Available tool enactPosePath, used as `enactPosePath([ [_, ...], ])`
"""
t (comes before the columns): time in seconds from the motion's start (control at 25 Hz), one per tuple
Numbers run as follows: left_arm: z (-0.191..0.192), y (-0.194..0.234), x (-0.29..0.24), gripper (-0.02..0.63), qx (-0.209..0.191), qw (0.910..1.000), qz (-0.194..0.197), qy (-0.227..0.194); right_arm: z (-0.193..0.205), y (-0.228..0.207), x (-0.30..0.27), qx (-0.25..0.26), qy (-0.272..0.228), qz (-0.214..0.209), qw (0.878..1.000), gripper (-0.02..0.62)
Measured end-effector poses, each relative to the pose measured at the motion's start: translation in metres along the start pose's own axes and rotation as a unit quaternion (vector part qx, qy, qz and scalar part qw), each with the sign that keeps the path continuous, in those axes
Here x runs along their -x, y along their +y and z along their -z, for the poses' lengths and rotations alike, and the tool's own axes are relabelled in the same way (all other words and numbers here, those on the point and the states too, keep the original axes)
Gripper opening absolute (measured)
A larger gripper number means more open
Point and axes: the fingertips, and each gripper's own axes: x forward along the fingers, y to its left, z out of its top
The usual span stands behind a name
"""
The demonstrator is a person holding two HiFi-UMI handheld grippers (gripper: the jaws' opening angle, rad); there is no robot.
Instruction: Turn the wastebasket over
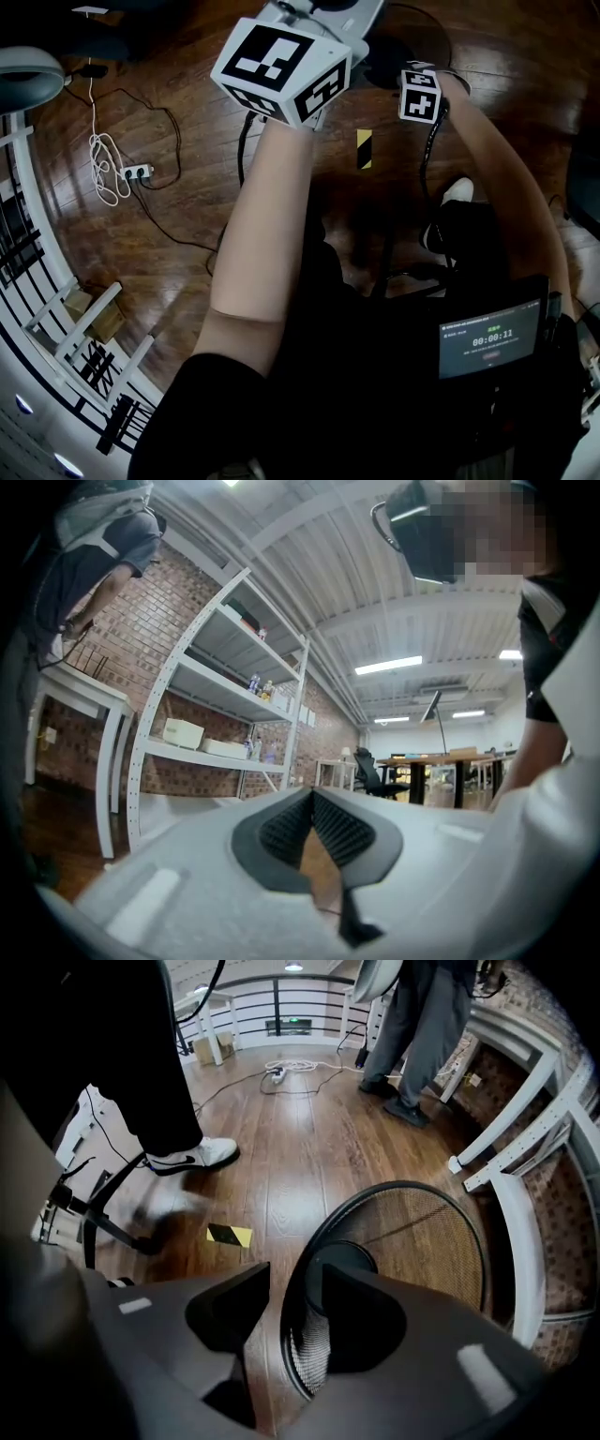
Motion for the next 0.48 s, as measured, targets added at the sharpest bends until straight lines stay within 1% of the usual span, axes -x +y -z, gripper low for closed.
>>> enactPosePath([
  [0.12, 0.002, 0.001, 0.000, 0.003, 0.001, 1.0000, -0.003, 0.004, 0.000, -0.005, 0.031, -0.027, -0.033, 0.010, 0.999, 0.192],
  [0.2, 0.003, -0.005, 0.000, 0.003, 0.000, 0.9999, 0.002, 0.011, 0.003, -0.011, 0.059, -0.057, -0.064, 0.023, 0.996, 0.192],
  [0.24, 0.004, -0.008, 0.001, 0.003, -0.003, 0.9999, 0.005, 0.016, 0.001, -0.015, 0.075, -0.079, -0.091, 0.035, 0.992, 0.192],
  [0.28, 0.005, -0.013, 0.003, 0.003, -0.007, 0.9997, 0.009, 0.021, -0.002, -0.020, 0.094, -0.102, -0.127, 0.052, 0.985, 0.190],
  [0.32, 0.007, -0.017, 0.004, 0.003, -0.011, 0.9995, 0.014, 0.026, -0.008, -0.027, 0.118, -0.124, -0.173, 0.078, 0.974, 0.186],
  [0.36, 0.010, -0.021, 0.006, 0.003, -0.013, 0.9992, 0.019, 0.031, -0.013, -0.034, 0.146, -0.139, -0.225, 0.112, 0.958, 0.134],
  [0.4, 0.013, -0.024, 0.006, 0.003, -0.013, 0.9990, 0.023, 0.035, -0.019, -0.041, 0.175, -0.146, -0.277, 0.150, 0.938, 0.059],
  [0.44, 0.017, -0.027, 0.006, 0.003, -0.011, 0.9989, 0.025, 0.037, -0.023, -0.045, 0.205, -0.150, -0.326, 0.186, 0.915, 0.012],
  [0.48, 0.019, -0.030, 0.006, 0.003, -0.009, 0.9989, 0.025, 0.038, -0.027, -0.046, 0.231, -0.155, -0.370, 0.213, 0.891, 0.009],
])
